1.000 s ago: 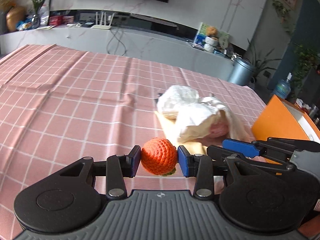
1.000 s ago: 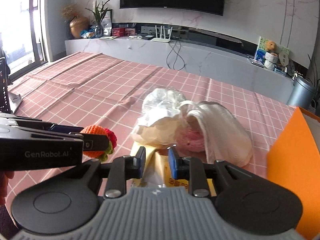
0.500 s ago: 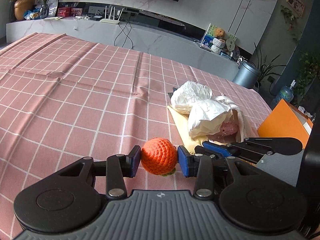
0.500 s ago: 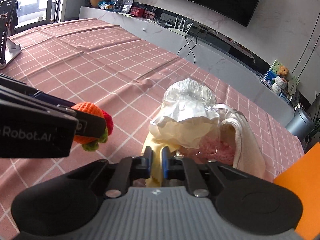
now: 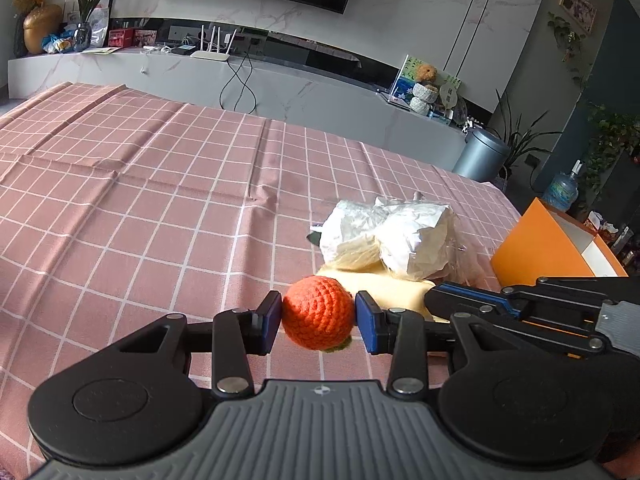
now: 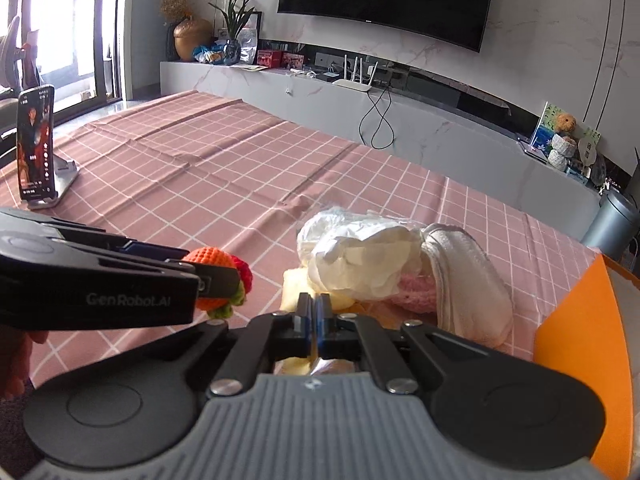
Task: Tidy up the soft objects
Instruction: 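Hold the ball up with the left tool while the right tool grips the yellow cloth, then carry the ball with the left tool and the cloth with the right tool over the box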
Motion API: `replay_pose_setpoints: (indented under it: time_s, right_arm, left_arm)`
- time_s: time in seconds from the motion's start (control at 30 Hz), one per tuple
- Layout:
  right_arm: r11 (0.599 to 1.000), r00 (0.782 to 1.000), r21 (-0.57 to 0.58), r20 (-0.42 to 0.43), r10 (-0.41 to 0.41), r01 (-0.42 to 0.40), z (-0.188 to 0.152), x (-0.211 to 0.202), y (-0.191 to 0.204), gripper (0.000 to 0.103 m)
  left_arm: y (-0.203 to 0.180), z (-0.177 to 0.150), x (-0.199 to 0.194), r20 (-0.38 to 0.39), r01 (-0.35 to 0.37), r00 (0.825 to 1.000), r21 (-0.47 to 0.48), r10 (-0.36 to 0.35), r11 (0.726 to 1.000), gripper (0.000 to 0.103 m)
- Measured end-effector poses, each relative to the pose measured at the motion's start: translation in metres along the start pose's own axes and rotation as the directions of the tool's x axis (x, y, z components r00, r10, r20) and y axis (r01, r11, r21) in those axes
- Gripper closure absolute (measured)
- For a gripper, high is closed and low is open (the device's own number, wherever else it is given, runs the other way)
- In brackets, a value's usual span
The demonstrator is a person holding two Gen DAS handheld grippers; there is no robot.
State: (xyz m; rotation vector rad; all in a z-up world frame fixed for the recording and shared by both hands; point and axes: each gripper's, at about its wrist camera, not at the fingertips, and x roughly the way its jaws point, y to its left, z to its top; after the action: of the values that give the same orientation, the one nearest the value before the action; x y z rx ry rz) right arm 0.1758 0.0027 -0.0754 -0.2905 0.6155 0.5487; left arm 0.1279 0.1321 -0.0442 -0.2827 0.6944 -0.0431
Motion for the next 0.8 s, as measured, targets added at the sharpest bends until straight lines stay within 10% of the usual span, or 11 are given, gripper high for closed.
replay_pose_setpoints:
  time_s: [0.8]
  right_arm:
    - [0.987,0.983,0.158,0.180,-0.042,0.013,-0.010,-0.122,-0.030,0.103]
  left_arm:
    - [-0.060,-0.004,-0.062,0.094,0.021,0.995,0.133,-0.033,0.991,0.058]
